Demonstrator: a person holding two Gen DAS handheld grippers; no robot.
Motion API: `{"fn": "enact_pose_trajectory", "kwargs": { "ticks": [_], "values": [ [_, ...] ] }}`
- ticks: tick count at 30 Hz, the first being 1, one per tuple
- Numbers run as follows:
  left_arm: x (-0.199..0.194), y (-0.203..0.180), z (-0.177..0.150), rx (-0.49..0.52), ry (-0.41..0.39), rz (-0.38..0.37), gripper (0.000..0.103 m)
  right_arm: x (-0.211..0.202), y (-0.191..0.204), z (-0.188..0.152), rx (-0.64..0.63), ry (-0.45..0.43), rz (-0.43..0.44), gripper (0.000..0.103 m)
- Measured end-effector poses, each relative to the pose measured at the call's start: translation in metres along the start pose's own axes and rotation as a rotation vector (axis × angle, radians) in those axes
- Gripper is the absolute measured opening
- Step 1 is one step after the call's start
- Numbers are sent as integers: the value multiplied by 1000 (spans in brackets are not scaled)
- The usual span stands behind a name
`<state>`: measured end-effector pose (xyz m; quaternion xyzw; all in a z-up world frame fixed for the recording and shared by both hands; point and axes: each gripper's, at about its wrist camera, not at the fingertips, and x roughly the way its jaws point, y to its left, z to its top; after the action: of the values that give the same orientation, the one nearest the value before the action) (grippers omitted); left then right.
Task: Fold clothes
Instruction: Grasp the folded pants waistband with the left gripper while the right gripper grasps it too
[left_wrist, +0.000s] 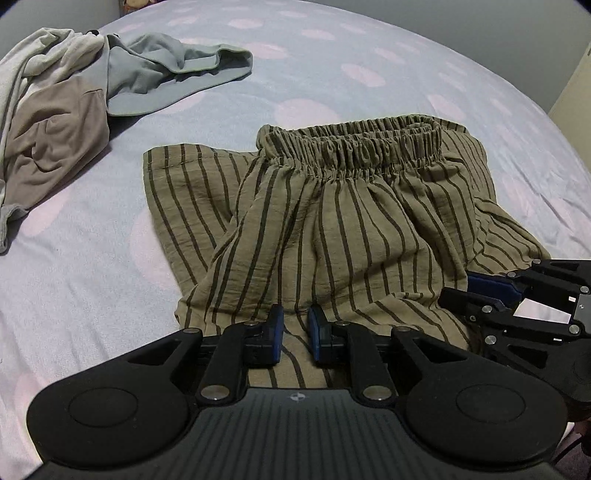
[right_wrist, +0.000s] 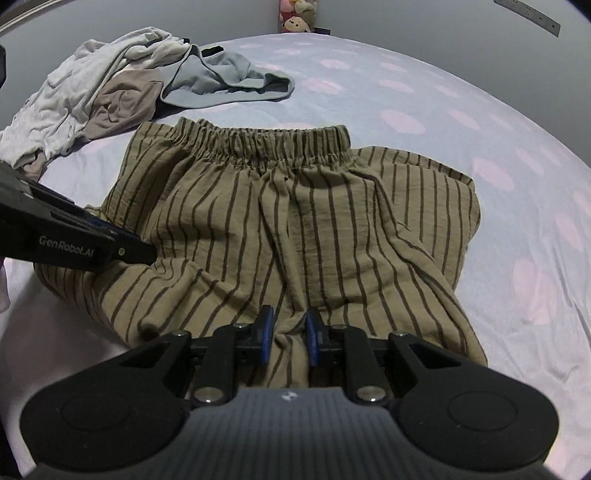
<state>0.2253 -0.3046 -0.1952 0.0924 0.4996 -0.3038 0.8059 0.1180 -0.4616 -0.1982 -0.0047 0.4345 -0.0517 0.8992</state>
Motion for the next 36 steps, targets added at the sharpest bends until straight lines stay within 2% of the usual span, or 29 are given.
{"fn": "enact_pose_trajectory", "kwargs": {
  "ticks": [4,6,7,8,9,11,13,15,19,25,36],
  "values": [
    [-16,-2,0,-9,-50,-3,16,-10,-4,2,19,-12,18,23],
    [-29,-2,1,-15,-91,-5,31,-21,-6,4,33,-41,27,26],
    [-36,-2,2,-19,-117,-11,35,-28,-7,6,40,-63,32,33],
    [-44,-2,2,-24,-143,-17,46,-35,-9,7,46,-87,35,37],
    [-50,-1,3,-34,-170,-20,52,-42,-11,10,52,-111,37,44],
    [-60,3,5,-62,-218,-21,54,-53,-14,15,64,-152,36,52],
    [-65,9,8,-97,-247,-9,59,-61,-21,21,90,-181,25,71],
    [-67,14,11,-131,-260,6,61,-63,-32,24,137,-195,15,79],
    [-64,30,8,-204,-275,19,62,-59,-54,28,225,-195,-11,84],
    [-45,45,3,-273,-254,-29,64,-41,-76,24,305,-167,-27,92],
    [1,73,11,-333,-173,-32,65,9,-99,28,345,-105,13,93]
  ]
}}
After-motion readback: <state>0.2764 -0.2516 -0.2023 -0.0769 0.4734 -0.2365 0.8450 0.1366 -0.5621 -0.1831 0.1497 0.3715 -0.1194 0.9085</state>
